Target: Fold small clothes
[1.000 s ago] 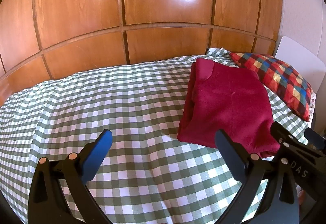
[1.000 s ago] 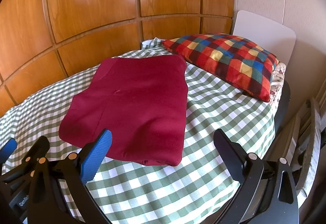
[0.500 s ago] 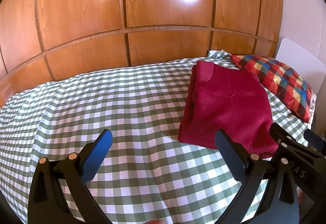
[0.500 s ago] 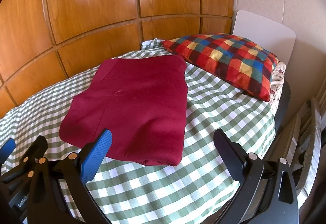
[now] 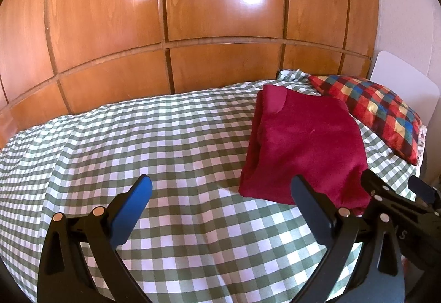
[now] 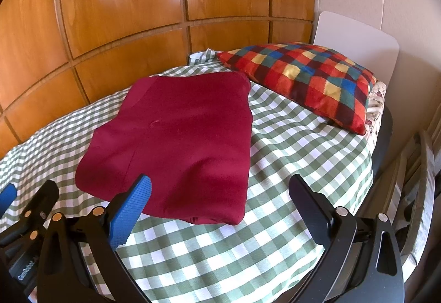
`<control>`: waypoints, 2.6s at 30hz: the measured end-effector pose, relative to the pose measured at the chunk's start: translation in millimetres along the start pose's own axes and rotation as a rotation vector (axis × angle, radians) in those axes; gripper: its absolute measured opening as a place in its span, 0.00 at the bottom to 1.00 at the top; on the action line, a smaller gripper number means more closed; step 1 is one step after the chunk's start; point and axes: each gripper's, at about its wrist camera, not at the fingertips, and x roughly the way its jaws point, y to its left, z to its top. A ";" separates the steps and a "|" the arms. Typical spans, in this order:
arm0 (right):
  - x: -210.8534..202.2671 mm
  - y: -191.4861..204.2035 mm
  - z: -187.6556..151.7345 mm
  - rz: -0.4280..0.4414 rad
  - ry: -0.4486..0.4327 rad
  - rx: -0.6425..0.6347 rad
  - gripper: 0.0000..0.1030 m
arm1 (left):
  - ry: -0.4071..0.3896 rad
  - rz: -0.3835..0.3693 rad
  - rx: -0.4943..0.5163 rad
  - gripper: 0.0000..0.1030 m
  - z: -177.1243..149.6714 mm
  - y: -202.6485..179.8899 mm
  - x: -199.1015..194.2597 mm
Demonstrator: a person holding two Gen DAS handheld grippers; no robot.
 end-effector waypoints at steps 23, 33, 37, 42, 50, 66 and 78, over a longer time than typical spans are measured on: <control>1.5 2.2 0.6 -0.008 -0.016 0.008 0.96 | 0.054 -0.007 -0.063 0.97 -10.0 16.6 17.5; 4.2 1.9 -0.5 -0.012 -0.015 0.005 0.96 | 0.058 -0.016 -0.031 0.97 -12.0 10.7 16.1; 5.0 2.3 -1.0 -0.012 -0.011 0.003 0.96 | 0.058 -0.017 -0.019 0.98 -12.7 8.6 16.1; 5.9 2.1 -1.7 -0.005 -0.009 -0.002 0.96 | 0.067 -0.028 -0.031 0.97 -13.5 10.6 17.6; 5.5 2.1 -1.7 -0.007 -0.010 -0.003 0.96 | 0.065 -0.024 -0.031 0.97 -14.0 12.1 18.1; 1.0 5.0 -0.6 0.005 -0.030 -0.030 0.96 | 0.075 -0.020 -0.053 0.98 -18.2 20.6 18.1; 12.3 -40.8 24.0 -0.057 -0.058 0.058 0.96 | 0.098 -0.007 -0.036 0.98 -24.7 23.1 24.6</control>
